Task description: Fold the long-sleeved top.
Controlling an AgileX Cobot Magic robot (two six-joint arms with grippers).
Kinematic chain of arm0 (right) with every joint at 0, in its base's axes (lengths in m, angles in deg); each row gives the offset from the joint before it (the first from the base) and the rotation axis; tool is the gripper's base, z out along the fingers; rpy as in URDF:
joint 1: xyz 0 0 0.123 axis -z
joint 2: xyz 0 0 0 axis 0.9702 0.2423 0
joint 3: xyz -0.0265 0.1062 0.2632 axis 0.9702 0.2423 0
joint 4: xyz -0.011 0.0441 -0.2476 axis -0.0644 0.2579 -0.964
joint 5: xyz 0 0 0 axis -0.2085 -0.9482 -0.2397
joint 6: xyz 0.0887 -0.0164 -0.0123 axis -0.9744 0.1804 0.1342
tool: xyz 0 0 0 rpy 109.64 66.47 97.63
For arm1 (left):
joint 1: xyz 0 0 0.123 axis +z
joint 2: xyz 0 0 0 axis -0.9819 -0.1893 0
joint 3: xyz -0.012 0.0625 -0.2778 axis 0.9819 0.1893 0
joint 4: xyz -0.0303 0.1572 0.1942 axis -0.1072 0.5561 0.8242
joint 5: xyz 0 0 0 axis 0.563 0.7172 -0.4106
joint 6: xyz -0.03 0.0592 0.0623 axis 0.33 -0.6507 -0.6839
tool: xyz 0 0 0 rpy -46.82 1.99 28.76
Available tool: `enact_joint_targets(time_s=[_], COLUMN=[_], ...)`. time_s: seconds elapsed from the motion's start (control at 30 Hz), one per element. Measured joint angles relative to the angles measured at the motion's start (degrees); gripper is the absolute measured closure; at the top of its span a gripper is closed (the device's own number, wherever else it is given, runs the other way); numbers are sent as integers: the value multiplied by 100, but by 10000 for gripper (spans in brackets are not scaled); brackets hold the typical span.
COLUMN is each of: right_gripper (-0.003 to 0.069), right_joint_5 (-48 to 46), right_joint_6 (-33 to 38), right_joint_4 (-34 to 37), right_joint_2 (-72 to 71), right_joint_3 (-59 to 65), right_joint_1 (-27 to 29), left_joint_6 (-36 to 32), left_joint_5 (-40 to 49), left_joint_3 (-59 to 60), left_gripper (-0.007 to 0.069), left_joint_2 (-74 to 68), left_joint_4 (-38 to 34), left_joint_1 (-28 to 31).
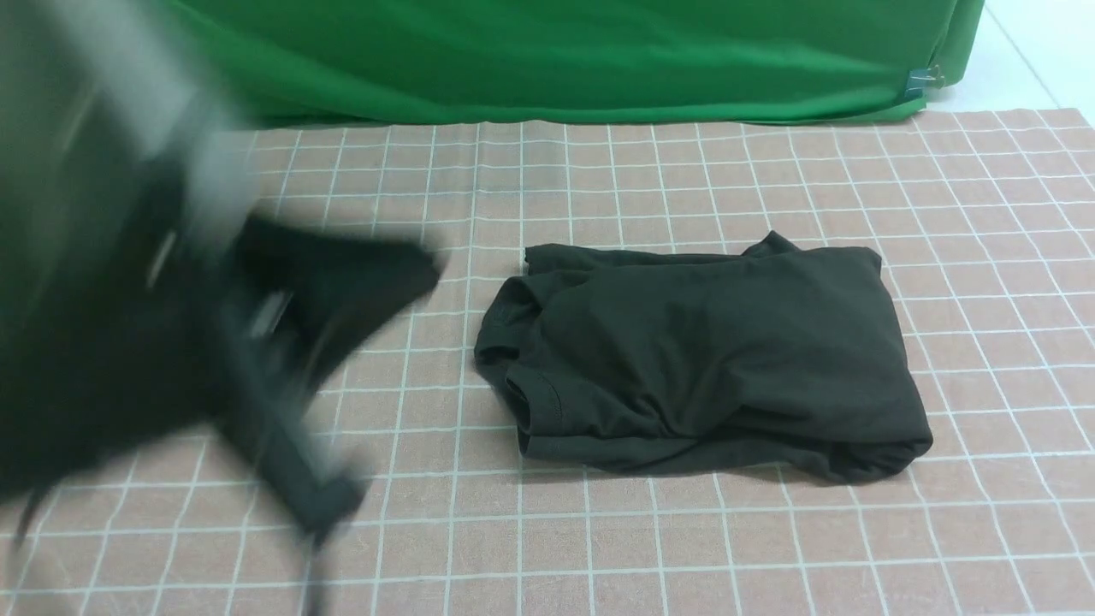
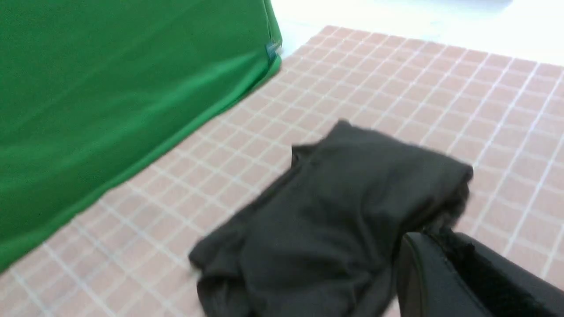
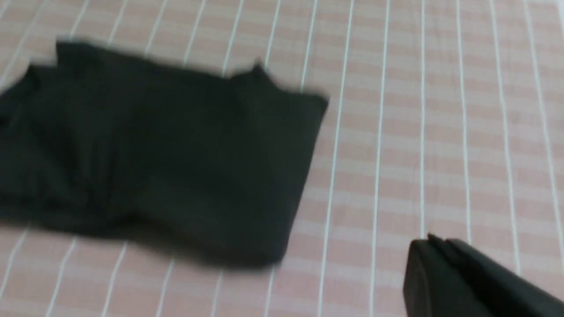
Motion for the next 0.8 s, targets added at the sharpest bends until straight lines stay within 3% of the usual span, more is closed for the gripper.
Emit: enact_joint_targets(time_s=[0.33,0.47,0.63,0.8], right_gripper=[622,612,594,561], right_joint_5=[-309,46,1219,1390], right_joint_6=[-415,-593,-681,-681], right_joint_4=[0,0,0,0], right_joint_2=[-1818,-2396,-2761,-2768], right_joint_3=[1101,1447,1833,1873], right_joint_1=[0,0,0,0], left_joint_6=[-79,-84,-84,-84], left_joint_5=[-115,-114,-93,-27], left_joint_3=[1861,2138,2403,2430], left_gripper=[606,606,606,606], left_joint_2=[2555,3231,3486,3486], left_joint_4=[-263,-280,-280,-280], left_joint_1=[0,0,0,0])
